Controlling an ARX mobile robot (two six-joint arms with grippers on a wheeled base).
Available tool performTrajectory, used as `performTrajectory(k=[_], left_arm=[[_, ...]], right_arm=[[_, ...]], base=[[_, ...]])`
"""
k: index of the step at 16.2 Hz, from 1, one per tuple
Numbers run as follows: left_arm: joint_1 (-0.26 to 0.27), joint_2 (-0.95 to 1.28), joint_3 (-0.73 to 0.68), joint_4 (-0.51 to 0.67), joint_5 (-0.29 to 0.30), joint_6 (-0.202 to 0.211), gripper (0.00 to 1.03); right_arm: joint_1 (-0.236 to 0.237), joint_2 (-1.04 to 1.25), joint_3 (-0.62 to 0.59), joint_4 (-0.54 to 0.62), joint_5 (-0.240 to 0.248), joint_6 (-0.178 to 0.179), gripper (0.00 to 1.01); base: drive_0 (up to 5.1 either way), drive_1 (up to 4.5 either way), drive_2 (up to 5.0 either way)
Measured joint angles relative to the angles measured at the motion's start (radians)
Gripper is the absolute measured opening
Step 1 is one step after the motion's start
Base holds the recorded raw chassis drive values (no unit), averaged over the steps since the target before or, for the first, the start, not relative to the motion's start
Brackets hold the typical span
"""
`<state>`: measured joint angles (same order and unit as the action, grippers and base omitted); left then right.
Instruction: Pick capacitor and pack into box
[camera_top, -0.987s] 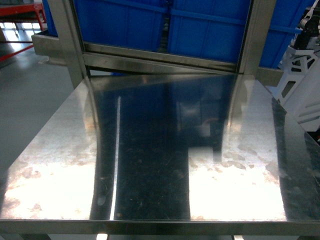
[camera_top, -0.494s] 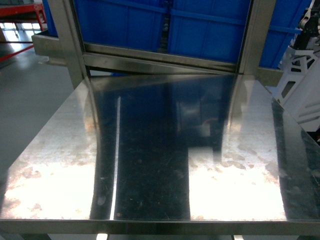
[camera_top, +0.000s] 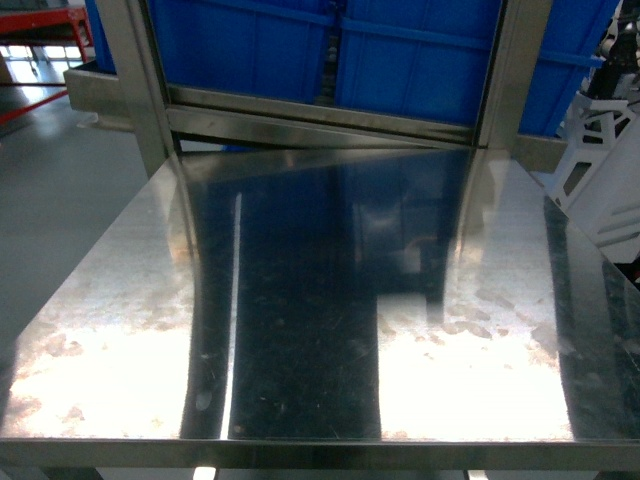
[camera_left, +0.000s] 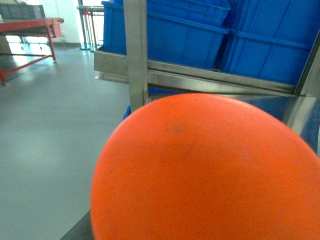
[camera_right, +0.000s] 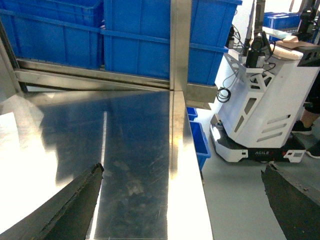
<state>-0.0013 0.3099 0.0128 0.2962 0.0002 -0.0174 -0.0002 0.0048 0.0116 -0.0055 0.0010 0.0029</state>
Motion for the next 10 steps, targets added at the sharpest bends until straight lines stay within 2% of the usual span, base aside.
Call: performTrajectory(k=[7,9,10], left_arm=[[0.000,-0.134,0.000,-0.121,0.000,0.000,0.44],[0.000,-0.285,0.001,-0.315,-0.001,0.000,0.44],[0.000,-0.303,0.003,-0.280,0.000,0.000,0.44]], right_arm=[[0.000,0.000,0.000,0.000,-0.001,0.000,0.98],[0.000,0.000,0.000,0.000,0.000,0.000,0.98],[0.000,0.000,0.000,0.000,0.000,0.000,0.98]], base=[[0.0,0.00,0.0],[0.0,0.00,0.0],[0.0,0.00,0.0]])
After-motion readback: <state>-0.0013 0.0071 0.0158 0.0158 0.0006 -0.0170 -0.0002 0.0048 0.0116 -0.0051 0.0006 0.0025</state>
